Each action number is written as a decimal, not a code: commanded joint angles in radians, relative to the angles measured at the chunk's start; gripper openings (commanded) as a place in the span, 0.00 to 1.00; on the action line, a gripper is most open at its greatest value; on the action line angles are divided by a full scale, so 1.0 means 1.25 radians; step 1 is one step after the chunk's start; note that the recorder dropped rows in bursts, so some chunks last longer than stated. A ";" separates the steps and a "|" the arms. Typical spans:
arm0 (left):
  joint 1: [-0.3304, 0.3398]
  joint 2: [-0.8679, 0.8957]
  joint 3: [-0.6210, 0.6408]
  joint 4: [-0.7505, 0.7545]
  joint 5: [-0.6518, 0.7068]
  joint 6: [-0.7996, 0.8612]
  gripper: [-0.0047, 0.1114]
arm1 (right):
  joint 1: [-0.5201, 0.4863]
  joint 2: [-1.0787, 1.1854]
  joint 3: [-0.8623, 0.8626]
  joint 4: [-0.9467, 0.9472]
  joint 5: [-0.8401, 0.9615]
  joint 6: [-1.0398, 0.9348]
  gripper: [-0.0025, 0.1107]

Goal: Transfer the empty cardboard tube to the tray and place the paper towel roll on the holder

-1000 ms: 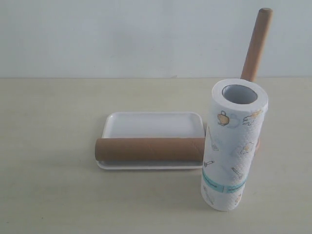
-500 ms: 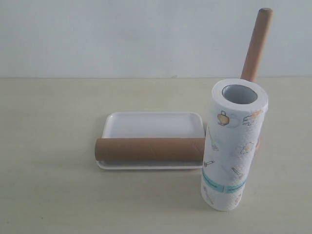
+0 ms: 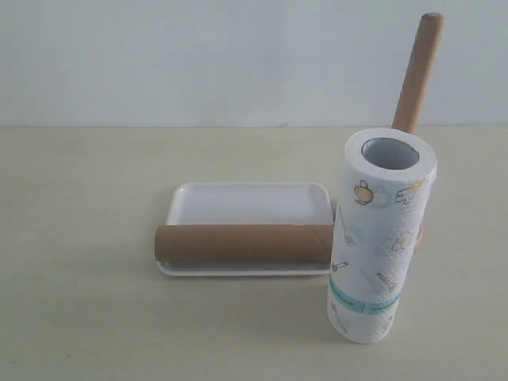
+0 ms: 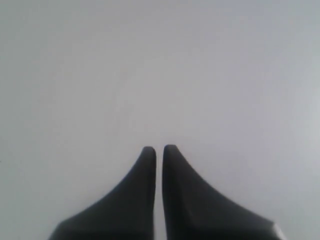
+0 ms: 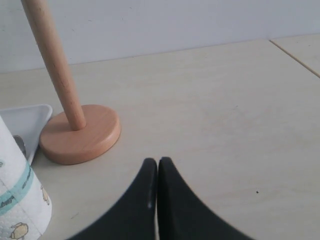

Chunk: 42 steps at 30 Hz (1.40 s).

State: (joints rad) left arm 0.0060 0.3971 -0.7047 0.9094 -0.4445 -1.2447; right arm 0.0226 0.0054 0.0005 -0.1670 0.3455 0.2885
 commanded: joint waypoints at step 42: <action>-0.415 1.134 0.107 -0.156 -0.621 0.778 0.93 | -0.003 -0.004 0.000 0.000 -0.011 -0.002 0.02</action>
State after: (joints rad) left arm -0.5068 1.7817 -0.5357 0.7219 -1.2051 -0.2212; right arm 0.0226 0.0054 0.0005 -0.1670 0.3437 0.2885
